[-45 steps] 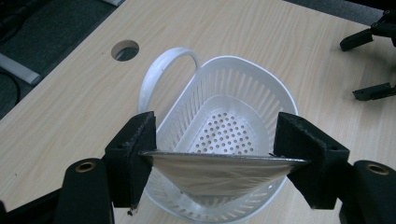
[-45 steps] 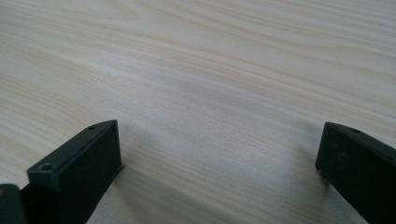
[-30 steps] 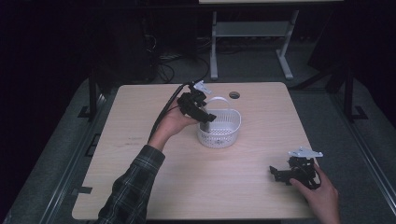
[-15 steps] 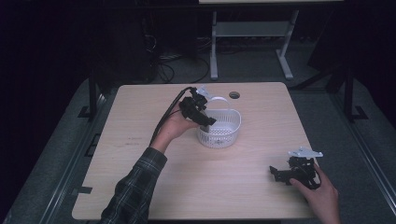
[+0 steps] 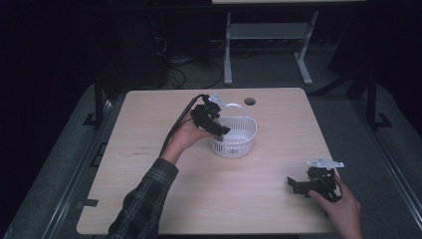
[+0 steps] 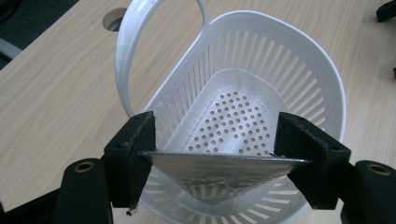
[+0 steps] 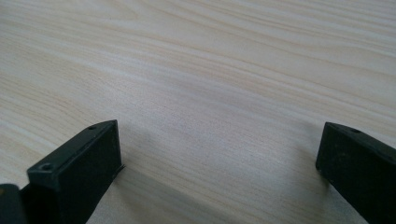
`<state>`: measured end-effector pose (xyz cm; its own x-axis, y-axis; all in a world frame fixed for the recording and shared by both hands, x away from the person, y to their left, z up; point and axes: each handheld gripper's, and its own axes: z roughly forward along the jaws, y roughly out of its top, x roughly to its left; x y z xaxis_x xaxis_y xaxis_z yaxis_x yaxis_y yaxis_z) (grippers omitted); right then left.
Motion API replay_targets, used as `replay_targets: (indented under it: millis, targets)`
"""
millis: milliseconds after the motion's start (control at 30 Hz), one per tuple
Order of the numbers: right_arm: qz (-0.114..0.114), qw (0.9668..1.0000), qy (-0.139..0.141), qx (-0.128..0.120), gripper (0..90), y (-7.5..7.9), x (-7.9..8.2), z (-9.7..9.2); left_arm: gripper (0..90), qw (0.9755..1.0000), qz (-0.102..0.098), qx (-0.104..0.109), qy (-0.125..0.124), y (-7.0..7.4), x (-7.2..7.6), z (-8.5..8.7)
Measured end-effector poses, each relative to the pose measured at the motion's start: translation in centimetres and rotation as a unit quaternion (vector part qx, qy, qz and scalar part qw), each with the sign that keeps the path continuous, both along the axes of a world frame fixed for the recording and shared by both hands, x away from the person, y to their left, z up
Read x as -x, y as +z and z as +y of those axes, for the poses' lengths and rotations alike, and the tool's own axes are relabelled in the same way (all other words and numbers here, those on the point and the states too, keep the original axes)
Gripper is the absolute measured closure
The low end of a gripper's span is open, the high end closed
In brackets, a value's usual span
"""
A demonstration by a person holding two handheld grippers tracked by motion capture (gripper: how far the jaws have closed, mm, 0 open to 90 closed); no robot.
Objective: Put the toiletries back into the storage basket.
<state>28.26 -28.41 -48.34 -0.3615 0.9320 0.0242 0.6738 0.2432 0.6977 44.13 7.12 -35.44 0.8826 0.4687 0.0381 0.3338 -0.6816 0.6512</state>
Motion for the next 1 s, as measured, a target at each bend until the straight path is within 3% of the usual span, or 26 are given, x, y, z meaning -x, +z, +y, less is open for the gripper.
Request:
replay_targets:
  millis: [167,433,1000]
  targets:
    - [0.0,1.0,0.0,0.0,0.0,0.0,0.0,0.0,20.2,1.0,-0.001,0.004,-0.003,0.2,0.1,0.2]
    - [0.0,1.0,0.0,0.0,0.0,0.0,0.0,0.0,14.9,0.9998,0.002,0.019,0.003,0.9,0.5,1.8]
    - [0.0,1.0,0.0,0.0,0.0,0.0,0.0,0.0,14.2,0.9991,-0.009,0.034,0.022,1.5,2.6,5.8]
